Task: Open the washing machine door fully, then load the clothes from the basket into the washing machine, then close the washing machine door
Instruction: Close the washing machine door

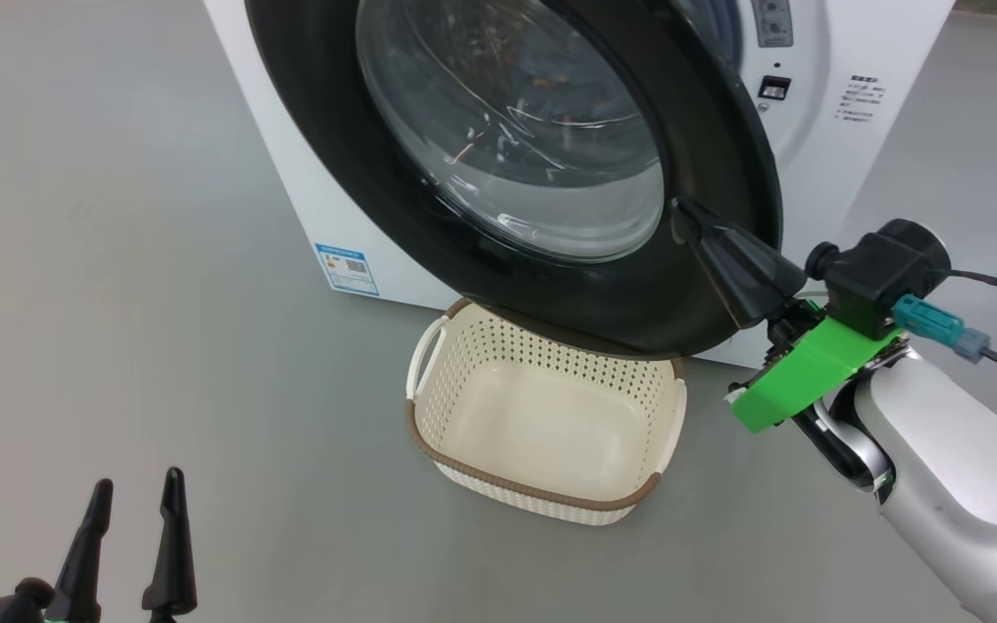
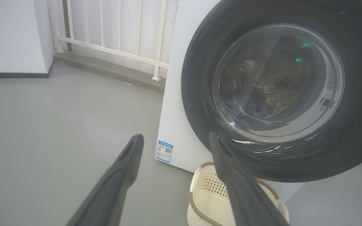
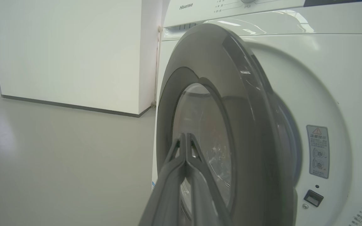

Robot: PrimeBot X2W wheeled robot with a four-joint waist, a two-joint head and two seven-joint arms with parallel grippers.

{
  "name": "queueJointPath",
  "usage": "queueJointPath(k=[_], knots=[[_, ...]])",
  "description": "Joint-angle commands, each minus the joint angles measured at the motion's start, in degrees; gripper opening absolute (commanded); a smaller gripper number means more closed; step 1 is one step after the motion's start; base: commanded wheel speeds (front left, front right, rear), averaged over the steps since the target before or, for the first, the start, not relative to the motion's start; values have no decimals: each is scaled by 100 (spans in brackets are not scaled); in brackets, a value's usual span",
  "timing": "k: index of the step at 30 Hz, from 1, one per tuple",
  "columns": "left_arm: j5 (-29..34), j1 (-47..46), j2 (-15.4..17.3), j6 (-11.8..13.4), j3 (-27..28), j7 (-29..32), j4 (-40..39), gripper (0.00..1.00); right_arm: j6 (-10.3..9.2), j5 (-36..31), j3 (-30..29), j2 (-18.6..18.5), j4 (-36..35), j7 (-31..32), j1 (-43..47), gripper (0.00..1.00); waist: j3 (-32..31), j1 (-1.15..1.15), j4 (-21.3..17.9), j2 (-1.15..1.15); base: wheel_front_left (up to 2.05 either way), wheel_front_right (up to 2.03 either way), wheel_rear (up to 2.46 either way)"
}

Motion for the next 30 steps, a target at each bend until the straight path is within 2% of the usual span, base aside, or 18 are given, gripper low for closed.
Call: queueJointPath(k=[1, 10, 18, 30], knots=[[-24, -217, 90, -12, 195, -38, -82, 100, 25, 67, 106, -67, -37, -45, -115, 0, 25, 0, 59, 0, 0, 0, 0], [-39, -248, 70, -12, 193, -38, -92, 100, 25, 473, 803, -243, 603, -45, -423, 0, 106, 0, 232, 0, 0, 0, 0], [-42, -263, 37, -12, 206, -38, -101, 100, 25, 766, 1013, -265, 1218, -45, -546, 0, 185, 0, 314, 0, 0, 0, 0], [-55, -341, 52, -12, 217, -38, -138, 100, 25, 1052, 1115, -342, 1767, -45, -790, 0, 389, 0, 424, 0, 0, 0, 0]])
